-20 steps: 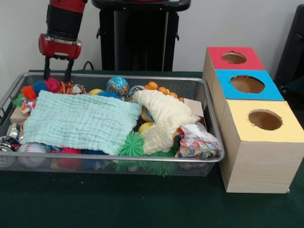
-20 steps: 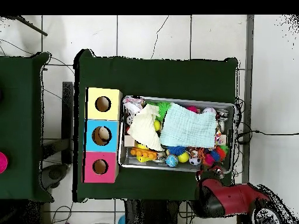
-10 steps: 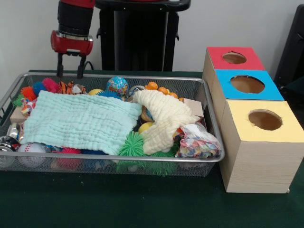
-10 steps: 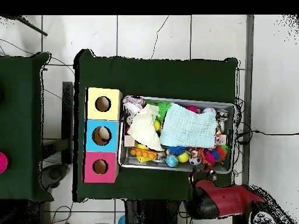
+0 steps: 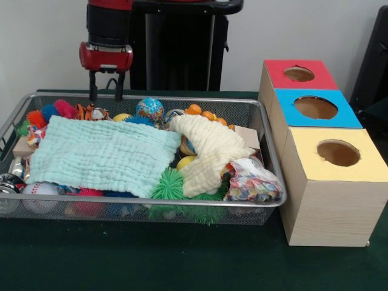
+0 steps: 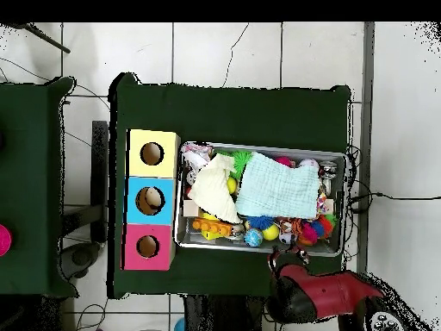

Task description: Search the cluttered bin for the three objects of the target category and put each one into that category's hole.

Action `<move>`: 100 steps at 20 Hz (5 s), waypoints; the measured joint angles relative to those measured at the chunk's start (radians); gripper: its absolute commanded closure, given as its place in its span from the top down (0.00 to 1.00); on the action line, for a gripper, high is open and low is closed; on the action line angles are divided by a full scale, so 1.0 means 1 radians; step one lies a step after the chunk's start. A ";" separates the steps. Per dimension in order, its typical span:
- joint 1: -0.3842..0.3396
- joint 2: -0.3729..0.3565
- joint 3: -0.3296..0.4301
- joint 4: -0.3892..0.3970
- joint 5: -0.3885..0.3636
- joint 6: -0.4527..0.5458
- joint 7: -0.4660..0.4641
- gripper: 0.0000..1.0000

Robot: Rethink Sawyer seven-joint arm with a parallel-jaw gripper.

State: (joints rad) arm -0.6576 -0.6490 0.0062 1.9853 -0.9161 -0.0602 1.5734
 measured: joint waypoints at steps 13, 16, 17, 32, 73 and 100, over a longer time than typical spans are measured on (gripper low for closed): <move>-0.017 -0.006 0.038 0.012 0.000 0.009 0.000 1.00; -0.017 -0.008 0.038 0.013 0.000 0.009 0.000 1.00; -0.017 -0.008 0.039 0.013 0.000 0.009 0.000 1.00; -0.016 -0.050 0.044 0.020 0.000 0.047 0.000 1.00; -0.064 -0.078 0.110 -0.036 -0.029 0.091 0.000 1.00; -0.047 -0.050 0.123 -0.047 -0.077 0.092 0.000 1.00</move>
State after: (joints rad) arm -0.7044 -0.6986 0.1295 1.9386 -0.9928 0.0316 1.5734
